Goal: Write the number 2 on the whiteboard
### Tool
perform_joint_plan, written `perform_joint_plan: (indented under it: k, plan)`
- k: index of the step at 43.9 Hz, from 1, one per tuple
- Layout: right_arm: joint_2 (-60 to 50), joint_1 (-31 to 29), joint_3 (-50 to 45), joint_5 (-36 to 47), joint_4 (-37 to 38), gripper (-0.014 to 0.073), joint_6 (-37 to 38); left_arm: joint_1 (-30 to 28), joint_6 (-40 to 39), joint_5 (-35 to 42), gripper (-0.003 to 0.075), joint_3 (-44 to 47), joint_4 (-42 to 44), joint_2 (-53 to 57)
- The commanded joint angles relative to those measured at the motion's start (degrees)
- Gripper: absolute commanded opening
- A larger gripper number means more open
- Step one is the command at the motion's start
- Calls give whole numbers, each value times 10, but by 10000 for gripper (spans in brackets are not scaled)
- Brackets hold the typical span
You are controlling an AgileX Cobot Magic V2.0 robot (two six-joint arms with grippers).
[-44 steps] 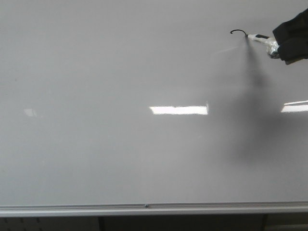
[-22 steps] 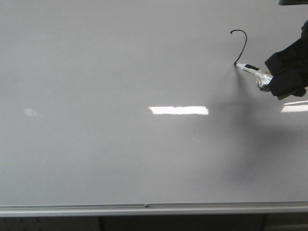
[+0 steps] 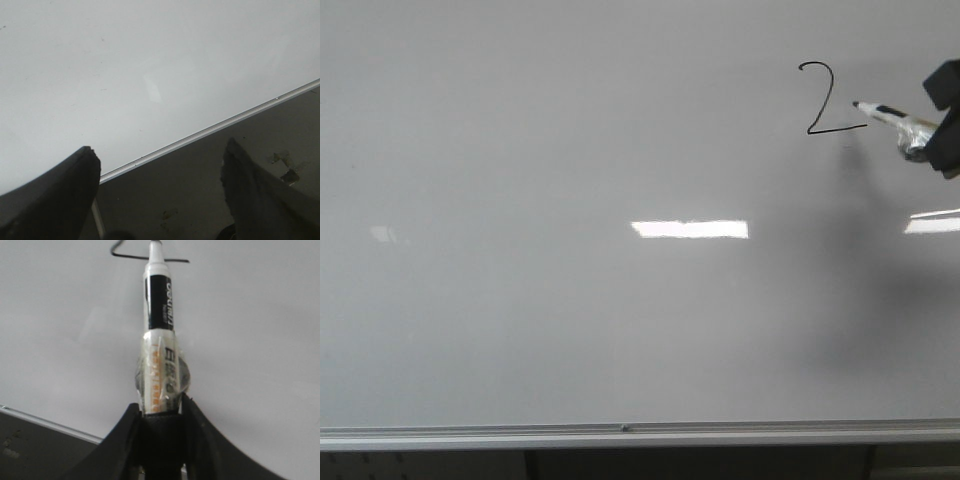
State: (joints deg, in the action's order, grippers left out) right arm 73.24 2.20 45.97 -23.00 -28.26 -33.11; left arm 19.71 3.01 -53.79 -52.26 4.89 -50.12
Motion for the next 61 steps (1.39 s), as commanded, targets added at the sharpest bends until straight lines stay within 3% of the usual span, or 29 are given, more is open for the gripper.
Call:
perform_joint_plan:
  k: [1,7,13,22,32,38,49,61]
  plan:
    - [-76,5,24,-43,-4,3,-9,-2,35,32,491,-15,-3,2]
    - [-160,5,24,-140,4,3,-62,5,138,18,491,-25,-84,2]
    - [-236,5,25,-265,-3,3,-137,50,254,6,491,-49,-167,-13]
    - [-284,27,25,-415,-91,3,-227,189,294,-30,491,-116,-180,-81]
    - [-284,101,25,-446,-123,3,-252,339,311,-29,491,-186,-178,-164]
    - [-284,125,24,-453,-123,3,-252,396,311,-28,491,-231,-173,-218]
    - [-284,126,24,-455,-123,3,-252,434,317,-29,491,-302,-164,-306]
    - [-284,126,24,-453,-123,3,-252,442,325,-28,489,-318,-167,-346]
